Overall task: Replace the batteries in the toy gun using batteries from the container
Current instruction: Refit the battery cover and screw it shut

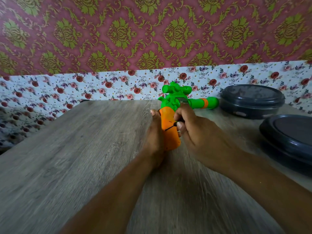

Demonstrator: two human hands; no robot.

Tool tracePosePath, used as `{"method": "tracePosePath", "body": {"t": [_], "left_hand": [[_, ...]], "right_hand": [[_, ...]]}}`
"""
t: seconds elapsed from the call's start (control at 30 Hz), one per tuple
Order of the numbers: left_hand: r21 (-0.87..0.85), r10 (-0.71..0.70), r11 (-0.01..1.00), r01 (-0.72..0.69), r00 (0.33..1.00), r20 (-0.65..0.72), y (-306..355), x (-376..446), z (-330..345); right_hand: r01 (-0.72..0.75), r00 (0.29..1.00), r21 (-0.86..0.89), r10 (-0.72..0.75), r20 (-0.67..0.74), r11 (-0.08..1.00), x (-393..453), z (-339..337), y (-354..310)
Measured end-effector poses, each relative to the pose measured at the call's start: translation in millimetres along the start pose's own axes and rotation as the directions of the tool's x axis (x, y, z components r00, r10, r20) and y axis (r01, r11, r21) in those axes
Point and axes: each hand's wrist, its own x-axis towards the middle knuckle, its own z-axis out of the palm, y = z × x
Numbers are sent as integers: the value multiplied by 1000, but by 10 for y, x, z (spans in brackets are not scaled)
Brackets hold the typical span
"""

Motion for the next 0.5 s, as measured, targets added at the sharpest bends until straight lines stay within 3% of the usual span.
{"method": "tracePosePath", "body": {"t": [0.07,0.23,0.5], "left_hand": [[10,4,1000,-4,1000,1,-4,-10,17],[-1,12,1000,-12,1000,-3,-23,-16,42],[33,7,999,-7,1000,2,-50,7,2]], "right_hand": [[-48,999,61,49,-9,997,27,-8,-2],[-75,994,30,77,-82,997,28,-71,-8],[-77,990,-351,28,-141,933,-46,-39,43]]}}
